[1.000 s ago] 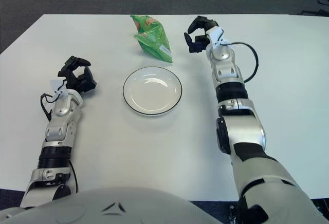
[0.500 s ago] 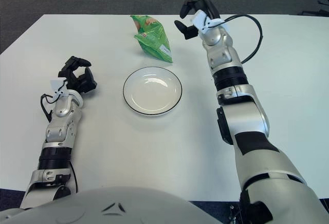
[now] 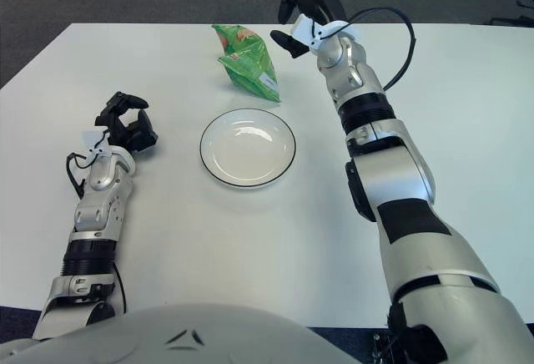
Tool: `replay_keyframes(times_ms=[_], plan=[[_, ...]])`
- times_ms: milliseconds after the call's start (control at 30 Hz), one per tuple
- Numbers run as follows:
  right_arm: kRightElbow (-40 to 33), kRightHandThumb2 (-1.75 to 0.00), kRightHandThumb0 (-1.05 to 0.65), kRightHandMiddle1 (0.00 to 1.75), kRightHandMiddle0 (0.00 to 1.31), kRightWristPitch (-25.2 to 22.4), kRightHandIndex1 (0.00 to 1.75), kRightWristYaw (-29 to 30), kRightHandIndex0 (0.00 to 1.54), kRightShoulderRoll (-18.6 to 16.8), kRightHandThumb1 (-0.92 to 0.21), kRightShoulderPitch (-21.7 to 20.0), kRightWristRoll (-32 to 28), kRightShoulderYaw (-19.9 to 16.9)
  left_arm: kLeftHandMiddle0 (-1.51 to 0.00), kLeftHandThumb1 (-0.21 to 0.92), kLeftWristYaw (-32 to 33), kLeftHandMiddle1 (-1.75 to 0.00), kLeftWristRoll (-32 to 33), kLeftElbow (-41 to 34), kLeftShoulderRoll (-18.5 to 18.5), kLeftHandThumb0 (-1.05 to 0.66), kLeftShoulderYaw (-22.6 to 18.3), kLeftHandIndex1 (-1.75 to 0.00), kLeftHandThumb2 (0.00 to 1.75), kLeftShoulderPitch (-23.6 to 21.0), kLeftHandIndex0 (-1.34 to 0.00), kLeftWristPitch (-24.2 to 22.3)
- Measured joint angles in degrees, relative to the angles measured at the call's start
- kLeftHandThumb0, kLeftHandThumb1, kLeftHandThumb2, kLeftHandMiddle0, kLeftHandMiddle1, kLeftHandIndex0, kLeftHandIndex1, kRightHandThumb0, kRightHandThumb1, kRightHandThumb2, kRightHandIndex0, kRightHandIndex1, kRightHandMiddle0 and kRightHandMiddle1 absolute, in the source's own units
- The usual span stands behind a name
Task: Put the snack into the plate.
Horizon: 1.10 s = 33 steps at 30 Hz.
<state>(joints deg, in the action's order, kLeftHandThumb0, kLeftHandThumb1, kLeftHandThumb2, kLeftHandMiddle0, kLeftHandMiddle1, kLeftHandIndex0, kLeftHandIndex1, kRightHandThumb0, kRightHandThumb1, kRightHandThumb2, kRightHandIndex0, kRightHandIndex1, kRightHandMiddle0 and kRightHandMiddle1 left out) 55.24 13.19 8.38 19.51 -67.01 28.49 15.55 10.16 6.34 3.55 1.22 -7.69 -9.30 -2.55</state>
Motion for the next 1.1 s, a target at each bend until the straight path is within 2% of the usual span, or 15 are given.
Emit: replay_keyframes(times_ms=[133,267,333,367,467,600,733,800,867,900,967,1100], plan=[[3.51,-1.23,-0.46,1.75,0.55,3.03,1.75,1.75,1.1,-0.96,-0.38,-2.5,0.67,1.32,-1.33,0.29,-0.01,-1.75,0.04,0.26,-0.01,-0.49,-0.13,-1.75,1.35,-0.01,-0.63,0.51],[5.9,-1.15,-0.44,1.75,0.5,5.48,1.75,2.4,0.99,-2.44,-0.45,-3.66,1.49,2.54,-1.32,0.3,-0.02,-1.75,0.11,0.38,-0.01,-0.49,-0.2,-1.75,1.34,-0.01,-0.63,1.32],[6.66,-1.2,-0.23,1.64,0.5,6.69,1.75,2.36,0.81,-3.17,-0.39,-3.68,1.51,3.07,-1.32,0.3,-0.02,-1.75,0.12,0.38,-0.01,-0.49,-0.2,-1.75,1.34,-0.02,-0.63,1.72],[6.96,-1.15,-0.15,1.68,0.44,7.17,1.74,2.26,0.65,-3.45,-0.44,-3.67,1.52,3.26,-1.32,0.3,-0.02,-1.75,0.13,0.37,-0.01,-0.49,-0.2,-1.75,1.34,-0.03,-0.63,1.85],[7.6,-1.03,-0.05,1.72,0.35,8.65,1.69,1.38,0.46,-4.0,-0.54,-3.67,1.51,3.8,-1.32,0.3,-0.02,-1.75,0.14,0.31,-0.03,-0.49,-0.2,-1.75,1.34,-0.05,-0.63,2.03],[7.84,-0.81,-0.02,1.74,0.26,10.23,1.57,0.52,0.38,-4.16,-0.68,-3.62,1.53,4.35,-1.32,0.3,-0.02,-1.75,0.16,0.05,-0.05,-0.49,-0.2,-1.75,1.34,-0.05,-0.63,2.06],[7.35,-0.68,-0.01,1.74,0.21,11.91,1.53,0.05,0.35,-4.16,-0.77,-3.18,1.69,5.05,-1.32,0.3,-0.03,-1.75,0.2,-0.3,-0.05,-0.49,-0.2,-1.75,1.34,0.04,-0.63,2.17],[7.18,-0.67,-0.22,1.75,0.23,12.55,1.43,-0.35,0.31,-4.17,-0.8,-2.93,1.84,5.55,-1.33,0.3,-0.03,-1.75,0.19,-0.58,-0.05,-0.49,-0.18,-1.75,1.34,0.12,-0.63,2.18],[7.17,-0.59,-0.29,1.75,0.21,12.84,1.34,-0.83,0.28,-4.26,-0.86,-2.7,1.96,6.09,-1.33,0.3,-0.02,-1.75,0.18,-1.03,-0.06,-0.49,-0.16,-1.75,1.34,0.2,-0.63,2.17],[7.21,-0.63,-0.44,1.63,0.14,12.85,1.26,-1.04,0.25,-4.37,-0.84,-2.59,2.01,6.29,-1.33,0.3,-0.02,-1.75,0.17,-1.17,-0.06,-0.49,-0.14,-1.75,1.34,0.25,-0.63,2.16],[7.84,-0.67,-0.59,1.5,0.07,12.85,1.14,-1.46,0.21,-4.83,-0.84,-2.51,2.06,6.76,-1.34,0.3,0.0,-1.75,0.15,-1.67,-0.07,-0.49,-0.07,-1.75,1.33,0.45,-0.62,2.13],[9.57,-0.66,-0.75,1.32,0.01,12.85,0.97,-2.61,0.14,-5.93,-0.89,-2.32,2.07,7.44,-1.34,0.31,0.0,-1.75,0.14,-3.0,-0.07,-0.48,0.25,-1.75,1.32,0.86,-0.62,1.83]])
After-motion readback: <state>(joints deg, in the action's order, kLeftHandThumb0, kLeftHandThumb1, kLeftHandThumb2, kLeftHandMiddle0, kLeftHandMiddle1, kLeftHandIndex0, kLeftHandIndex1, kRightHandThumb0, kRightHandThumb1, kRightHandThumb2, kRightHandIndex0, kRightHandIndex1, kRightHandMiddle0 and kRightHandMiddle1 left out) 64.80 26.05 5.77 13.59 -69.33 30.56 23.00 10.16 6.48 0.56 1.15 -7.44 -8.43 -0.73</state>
